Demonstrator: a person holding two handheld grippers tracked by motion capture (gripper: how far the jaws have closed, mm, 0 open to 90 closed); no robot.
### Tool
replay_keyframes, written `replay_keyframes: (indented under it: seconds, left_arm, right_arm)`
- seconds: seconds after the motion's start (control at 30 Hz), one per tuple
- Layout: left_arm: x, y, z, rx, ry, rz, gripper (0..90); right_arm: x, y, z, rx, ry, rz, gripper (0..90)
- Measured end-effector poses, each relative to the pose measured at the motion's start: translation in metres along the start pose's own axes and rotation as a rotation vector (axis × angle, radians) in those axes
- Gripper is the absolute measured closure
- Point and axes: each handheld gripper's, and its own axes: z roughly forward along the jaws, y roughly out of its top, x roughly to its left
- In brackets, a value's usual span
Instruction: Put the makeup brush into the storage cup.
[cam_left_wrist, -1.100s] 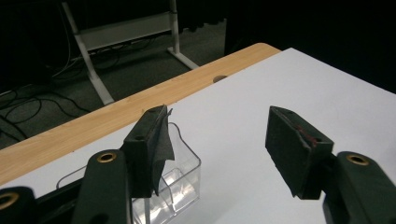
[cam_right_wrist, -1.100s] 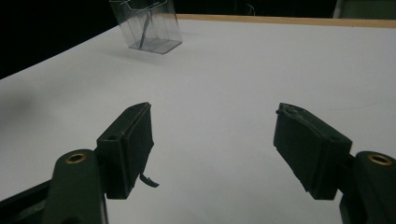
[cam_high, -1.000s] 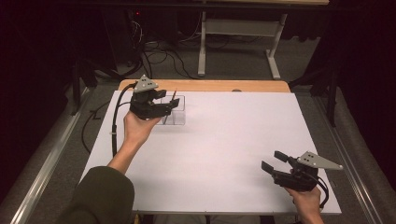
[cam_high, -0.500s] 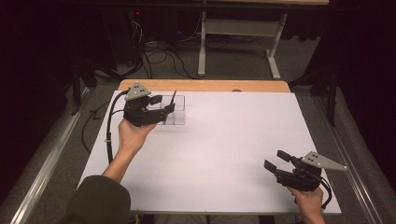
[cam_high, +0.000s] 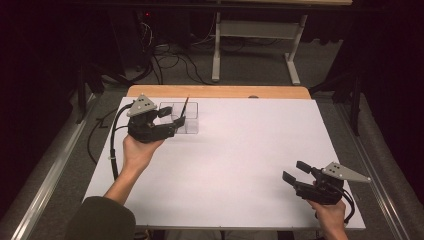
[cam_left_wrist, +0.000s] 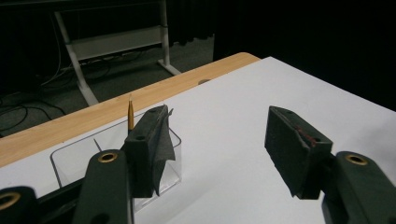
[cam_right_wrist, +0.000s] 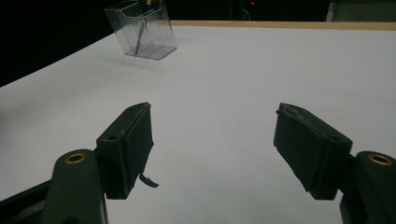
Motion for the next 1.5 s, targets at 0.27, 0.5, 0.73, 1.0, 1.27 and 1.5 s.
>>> replay_keyframes:
  seconds: [0.27,0.5,0.73,1.0,1.27,1.5]
  left_arm:
    - [-0.001,-0.016,-0.007,-0.014,-0.016,-0.033,39.8]
    - [-0.004,-0.027,-0.012,-0.013,-0.035,-0.042,39.3]
    - [-0.006,-0.034,-0.014,-0.019,-0.035,-0.050,38.5]
    - [-0.011,-0.039,-0.018,-0.021,-0.039,-0.042,38.1]
    - [-0.014,-0.044,-0.022,-0.020,-0.034,-0.038,37.4]
    - [-0.015,-0.051,-0.026,-0.033,-0.043,-0.040,36.4]
  right_arm:
    - [0.001,-0.001,0.002,0.001,-0.007,-0.015,29.5]
    - [0.000,-0.001,0.003,0.000,-0.012,-0.017,29.5]
    - [0.002,-0.001,0.001,0.000,-0.006,-0.024,29.5]
    - [0.002,-0.001,0.002,0.001,-0.004,-0.022,29.4]
    - [0.003,-0.001,0.003,0.007,-0.003,-0.027,29.5]
    - [0.003,-0.001,0.003,0.006,-0.003,-0.025,29.5]
